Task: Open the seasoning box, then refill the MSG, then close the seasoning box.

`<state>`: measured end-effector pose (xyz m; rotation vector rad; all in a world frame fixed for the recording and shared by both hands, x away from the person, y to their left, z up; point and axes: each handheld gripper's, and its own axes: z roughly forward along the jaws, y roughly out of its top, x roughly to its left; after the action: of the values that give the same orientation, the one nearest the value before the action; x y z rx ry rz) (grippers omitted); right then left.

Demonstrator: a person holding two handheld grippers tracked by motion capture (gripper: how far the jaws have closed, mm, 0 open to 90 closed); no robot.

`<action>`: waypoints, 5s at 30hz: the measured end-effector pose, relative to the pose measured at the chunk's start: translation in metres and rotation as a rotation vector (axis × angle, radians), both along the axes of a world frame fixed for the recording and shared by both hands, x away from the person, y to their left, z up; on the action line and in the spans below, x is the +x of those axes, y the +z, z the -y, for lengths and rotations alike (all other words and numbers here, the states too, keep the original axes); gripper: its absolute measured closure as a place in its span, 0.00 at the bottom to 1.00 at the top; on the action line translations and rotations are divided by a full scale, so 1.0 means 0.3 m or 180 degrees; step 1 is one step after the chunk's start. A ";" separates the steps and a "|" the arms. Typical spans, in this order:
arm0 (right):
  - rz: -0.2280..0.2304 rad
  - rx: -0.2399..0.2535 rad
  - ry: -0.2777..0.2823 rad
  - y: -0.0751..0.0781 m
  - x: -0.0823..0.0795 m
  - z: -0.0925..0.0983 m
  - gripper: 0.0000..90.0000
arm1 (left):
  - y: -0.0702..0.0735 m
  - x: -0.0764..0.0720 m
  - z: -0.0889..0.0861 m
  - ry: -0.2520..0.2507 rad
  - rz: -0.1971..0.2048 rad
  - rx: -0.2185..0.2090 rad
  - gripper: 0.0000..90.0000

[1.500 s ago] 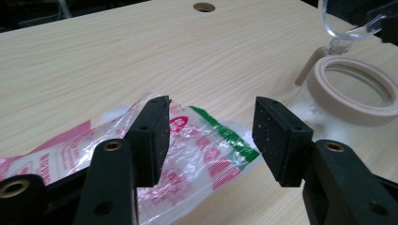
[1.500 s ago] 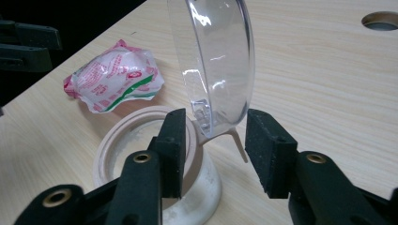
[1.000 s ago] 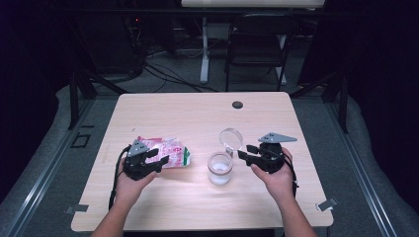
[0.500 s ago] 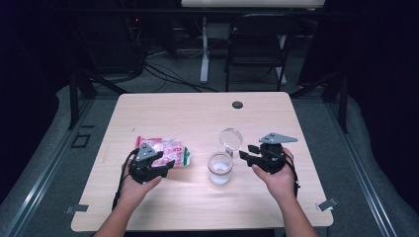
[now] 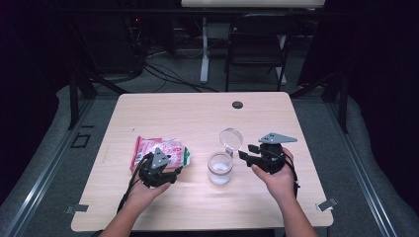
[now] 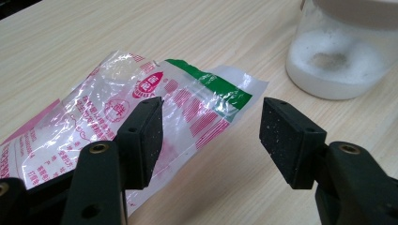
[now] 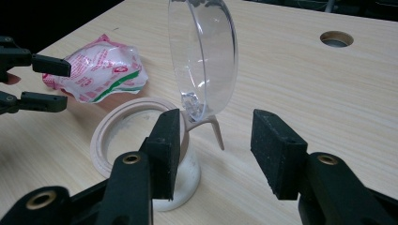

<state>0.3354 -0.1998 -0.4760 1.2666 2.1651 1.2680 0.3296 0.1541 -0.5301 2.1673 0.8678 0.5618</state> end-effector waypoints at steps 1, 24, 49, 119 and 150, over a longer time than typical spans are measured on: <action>0.0002 0.0000 -0.0004 0.000 0.000 0.000 0.58 | -0.005 -0.001 0.006 0.0012 0.0017 0.0014 0.45; 0.0005 0.0021 -0.0015 -0.007 0.002 -0.005 0.56 | -0.052 0.020 0.048 0.0074 0.0186 0.0533 0.41; 0.0016 -0.0008 0.0012 -0.014 -0.004 -0.012 0.56 | -0.098 0.068 0.087 0.0376 0.0363 0.0801 0.53; 0.0056 -0.0035 -0.0050 -0.029 -0.073 0.026 0.66 | -0.081 0.165 -0.007 0.0569 -0.0010 0.0282 1.00; 0.0032 0.0110 -0.0118 -0.035 -0.061 0.026 0.53 | 0.063 0.121 -0.183 0.0698 0.0014 -0.0351 1.00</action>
<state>0.3171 -0.2075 -0.4867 1.3049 2.1117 1.2997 0.3659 0.2089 -0.5113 1.9845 1.1164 0.6105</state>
